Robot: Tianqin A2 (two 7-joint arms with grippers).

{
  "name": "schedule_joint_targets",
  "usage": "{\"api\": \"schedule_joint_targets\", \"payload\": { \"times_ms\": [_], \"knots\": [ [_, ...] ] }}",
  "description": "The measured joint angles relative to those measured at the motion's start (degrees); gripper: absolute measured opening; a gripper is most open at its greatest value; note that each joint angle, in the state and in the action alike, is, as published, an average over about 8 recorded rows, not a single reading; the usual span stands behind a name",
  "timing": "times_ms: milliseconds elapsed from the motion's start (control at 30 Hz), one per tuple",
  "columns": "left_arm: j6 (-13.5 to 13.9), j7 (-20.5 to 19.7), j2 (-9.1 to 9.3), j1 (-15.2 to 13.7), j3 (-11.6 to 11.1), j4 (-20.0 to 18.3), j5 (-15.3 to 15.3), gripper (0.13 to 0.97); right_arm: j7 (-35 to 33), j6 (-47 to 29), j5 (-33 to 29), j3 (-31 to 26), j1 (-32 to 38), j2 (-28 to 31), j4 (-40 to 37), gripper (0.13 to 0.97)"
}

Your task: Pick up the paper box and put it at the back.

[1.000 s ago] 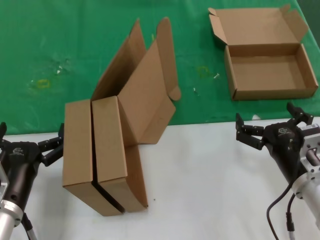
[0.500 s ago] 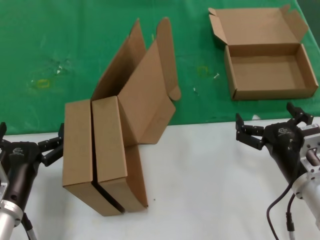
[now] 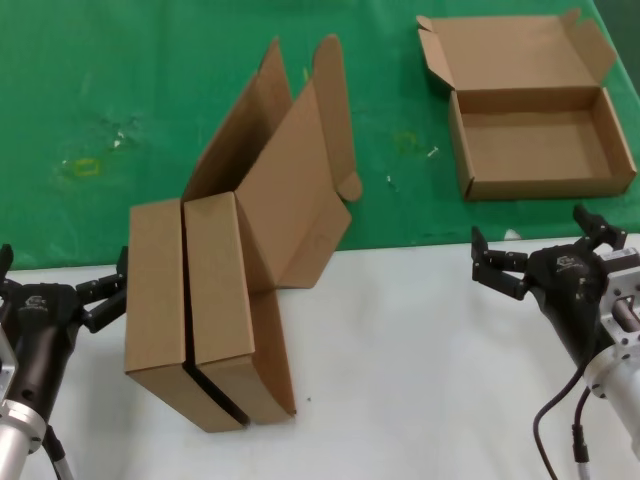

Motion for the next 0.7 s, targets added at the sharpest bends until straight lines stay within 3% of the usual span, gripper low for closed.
{"api": "schedule_joint_targets", "payload": {
  "times_ms": [700],
  "knots": [
    [0.0, 0.0, 0.0, 0.0, 0.0, 0.0, 0.0, 0.966, 0.0, 0.0, 0.0, 0.0, 0.0, 0.0, 0.0, 0.966]
  ]
}}
